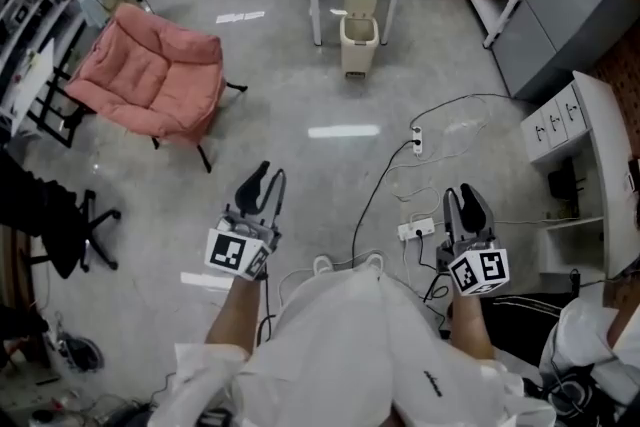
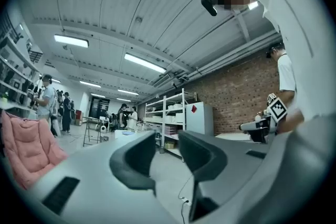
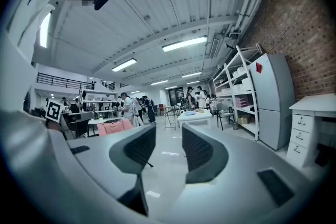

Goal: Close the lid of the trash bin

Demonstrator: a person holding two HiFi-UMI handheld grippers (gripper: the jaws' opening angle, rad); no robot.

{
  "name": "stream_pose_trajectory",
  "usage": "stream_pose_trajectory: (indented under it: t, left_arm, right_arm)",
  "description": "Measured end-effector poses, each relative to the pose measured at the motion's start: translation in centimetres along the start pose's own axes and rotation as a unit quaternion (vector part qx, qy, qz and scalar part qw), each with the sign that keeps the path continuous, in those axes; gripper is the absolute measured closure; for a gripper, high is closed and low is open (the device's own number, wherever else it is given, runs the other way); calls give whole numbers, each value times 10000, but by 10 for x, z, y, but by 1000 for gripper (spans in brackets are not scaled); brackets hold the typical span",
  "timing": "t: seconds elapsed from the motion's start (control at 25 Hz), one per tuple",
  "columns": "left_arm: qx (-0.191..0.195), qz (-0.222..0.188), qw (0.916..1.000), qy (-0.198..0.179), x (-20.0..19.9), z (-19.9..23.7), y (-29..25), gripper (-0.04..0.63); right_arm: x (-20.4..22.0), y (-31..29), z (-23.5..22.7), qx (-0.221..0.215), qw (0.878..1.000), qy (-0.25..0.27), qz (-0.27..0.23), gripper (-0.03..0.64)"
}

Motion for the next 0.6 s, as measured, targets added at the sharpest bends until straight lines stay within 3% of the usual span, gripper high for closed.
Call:
stream_pose_trajectory:
  t: [0.04,0.08,0.2,0.36,0.6]
  left_arm:
    - [93,36,9999,81,2,2,0,404]
    - [184,68,9997,129,4,5,0,340]
    - [416,162,9990,-30,8,10,7,223]
    - [351,296,9989,-51,12,20,9,160]
    - [447,473,9978,-115,22,22,0,146]
  right_arm:
    - [3,-4,5,-47,10000,5,59,416]
    - [6,-7,11,-92,9999,15,110,359]
    - [10,-15,29,-209,9996,54,206,238]
    - [17,-22,39,-104,9985,231,494,101]
    - [20,-32,30,-83,9971,313,695,48]
Point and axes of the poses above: the fingertips, and each gripper's own axes: y backward along the fingers, z to its left, x out of its underside, the point moved 8 cm from there along y, backward along the fingers, and after that the axes turned 8 degrees about -z, right-handed, at the moved point
